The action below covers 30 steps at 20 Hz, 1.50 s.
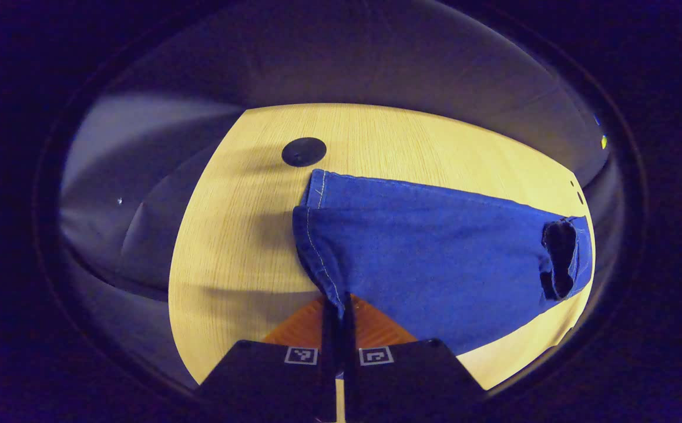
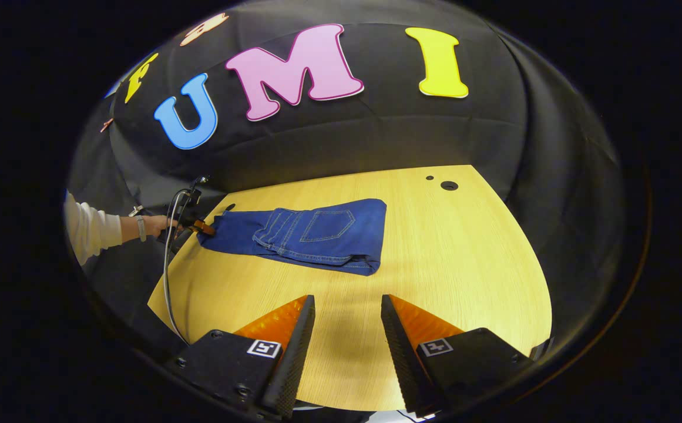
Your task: Grasp the waist and the cuffs of the jeans and fold them to make the two legs overlap; first hold the waist and fold one-third of the jeans toward the cuffs, then hold the cuffs and fold the remaining one-third in the same direction to finish folding.
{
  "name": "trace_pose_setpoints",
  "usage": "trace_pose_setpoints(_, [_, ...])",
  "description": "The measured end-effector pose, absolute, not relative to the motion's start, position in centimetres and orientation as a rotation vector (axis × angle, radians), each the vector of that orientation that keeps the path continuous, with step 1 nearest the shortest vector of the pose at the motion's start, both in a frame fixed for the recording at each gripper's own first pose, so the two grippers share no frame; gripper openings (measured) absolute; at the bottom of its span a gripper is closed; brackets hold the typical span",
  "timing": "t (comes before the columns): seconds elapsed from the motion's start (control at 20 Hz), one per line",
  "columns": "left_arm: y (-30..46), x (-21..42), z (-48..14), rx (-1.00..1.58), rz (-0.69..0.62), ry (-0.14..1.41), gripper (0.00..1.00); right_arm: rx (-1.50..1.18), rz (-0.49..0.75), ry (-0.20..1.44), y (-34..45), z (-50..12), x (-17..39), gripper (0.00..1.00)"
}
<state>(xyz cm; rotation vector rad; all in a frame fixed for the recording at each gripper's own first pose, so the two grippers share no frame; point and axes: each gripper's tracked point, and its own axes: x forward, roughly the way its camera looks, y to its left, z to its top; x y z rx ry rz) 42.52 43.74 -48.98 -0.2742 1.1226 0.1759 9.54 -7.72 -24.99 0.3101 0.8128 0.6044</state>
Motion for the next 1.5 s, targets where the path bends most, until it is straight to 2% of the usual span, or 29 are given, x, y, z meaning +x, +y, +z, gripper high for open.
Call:
trace_pose_setpoints(0.1, [42.9,43.4,-46.1,-0.303,0.158,1.039,0.08,0.309,0.607,0.81,-7.8,-24.8,9.3,0.7])
trace_pose_setpoints(0.25, [37.5,45.1,-37.2,-0.38,0.037,0.888,0.07,0.319,0.619,0.799,-7.9,-24.3,9.7,0.7])
trace_pose_setpoints(0.45, [25.5,47.7,-22.5,-0.482,-0.189,0.697,0.07,0.365,0.627,0.766,-8.6,-23.0,11.3,0.7])
trace_pose_setpoints(0.6, [15.6,48.4,-16.4,-0.441,-0.331,0.644,0.07,0.383,0.626,0.731,-9.7,-22.1,12.4,0.7])
trace_pose_setpoints(0.7, [8.5,49.5,-16.9,-0.466,-0.396,0.699,0.07,0.389,0.613,0.726,-11.0,-22.3,12.9,0.7])
trace_pose_setpoints(0.85, [1.5,51.0,-24.4,-0.36,-0.401,0.807,0.07,0.427,0.594,0.726,-12.1,-22.7,13.6,0.7])
trace_pose_setpoints(0.95, [-1.1,50.4,-30.7,-0.277,-0.354,0.905,0.08,0.415,0.587,0.708,-13.1,-23.1,14.2,0.7])
trace_pose_setpoints(1.1, [-3.5,50.5,-34.5,-0.216,-0.279,0.988,0.1,0.422,0.591,0.723,-14.2,-24.1,14.8,0.7])
trace_pose_setpoints(1.2, [-4.4,50.3,-36.1,-0.135,-0.286,1.009,0.19,0.404,0.609,0.72,-14.7,-24.5,15.1,0.7])
trace_pose_setpoints(1.25, [-4.7,50.2,-36.5,-0.086,-0.295,0.996,0.33,0.375,0.622,0.71,-15.0,-24.7,15.2,0.7])
trace_pose_setpoints(1.3, [-5.0,50.3,-36.4,-0.028,-0.304,0.964,0.53,0.345,0.631,0.7,-15.1,-24.9,15.3,0.7])
trace_pose_setpoints(1.35, [-4.6,50.7,-35.3,0.024,-0.29,0.907,0.65,0.322,0.642,0.701,-15.1,-25.2,15.2,0.7])
trace_pose_setpoints(1.45, [-5.1,51.3,-32.7,0.057,-0.312,0.745,0.88,0.312,0.659,0.682,-14.9,-24.8,14.9,0.71])
trace_pose_setpoints(1.5, [-5.3,51.0,-30.9,0.078,-0.31,0.669,0.94,0.31,0.663,0.662,-14.7,-24.2,15.1,0.72])
